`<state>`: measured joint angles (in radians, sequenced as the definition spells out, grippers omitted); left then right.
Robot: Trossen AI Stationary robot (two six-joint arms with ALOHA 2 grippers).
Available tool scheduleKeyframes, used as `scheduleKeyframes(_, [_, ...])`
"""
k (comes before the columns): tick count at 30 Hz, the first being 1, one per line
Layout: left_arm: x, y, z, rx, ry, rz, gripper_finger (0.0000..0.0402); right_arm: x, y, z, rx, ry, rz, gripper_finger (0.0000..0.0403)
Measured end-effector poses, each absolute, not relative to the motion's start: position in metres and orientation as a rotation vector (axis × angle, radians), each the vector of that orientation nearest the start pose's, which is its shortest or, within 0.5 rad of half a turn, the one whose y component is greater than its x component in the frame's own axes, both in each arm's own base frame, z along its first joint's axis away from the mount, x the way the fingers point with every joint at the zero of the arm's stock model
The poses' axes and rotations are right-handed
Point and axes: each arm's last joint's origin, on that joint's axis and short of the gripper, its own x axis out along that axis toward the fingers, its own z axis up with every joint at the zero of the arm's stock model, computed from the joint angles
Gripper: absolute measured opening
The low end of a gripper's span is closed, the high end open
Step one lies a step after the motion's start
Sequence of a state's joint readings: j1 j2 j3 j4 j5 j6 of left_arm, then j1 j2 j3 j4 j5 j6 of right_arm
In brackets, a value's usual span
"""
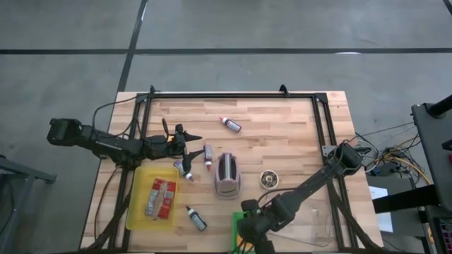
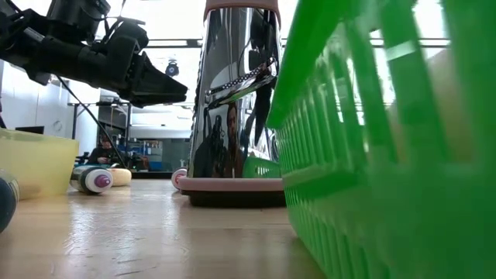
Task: Pick & Place Food Item
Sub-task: Put the yellow donut into the green bin
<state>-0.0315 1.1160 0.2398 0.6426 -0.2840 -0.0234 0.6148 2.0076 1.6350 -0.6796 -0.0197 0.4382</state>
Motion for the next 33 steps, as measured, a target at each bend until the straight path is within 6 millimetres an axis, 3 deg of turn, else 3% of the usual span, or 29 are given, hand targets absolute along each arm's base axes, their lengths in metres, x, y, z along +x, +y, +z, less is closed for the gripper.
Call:
scheduleKeyframes(7, [0.2, 0.002, 0.169, 0.014, 0.229, 0.254, 0.0272, 0.343, 0.237, 0.257, -0.046, 1.067, 0.203, 0.0199])
scheduleKeyframes(15, [0.2, 0.002, 0.168, 0.014, 0.23, 0.253, 0.0272, 0.32, 0.208, 0.286, -0.169, 1.073, 0.016, 0.0199])
scheduleKeyframes(22, [0.199, 0.002, 0.166, 0.015, 0.237, 0.252, 0.0272, 0.314, 0.18, 0.29, -0.274, 1.143, -0.137, 0.0199])
scheduleKeyframes(33, [0.198, 0.002, 0.164, 0.015, 0.243, 0.253, 0.0272, 0.311, 0.138, 0.268, -0.304, 1.325, -0.296, 0.0199])
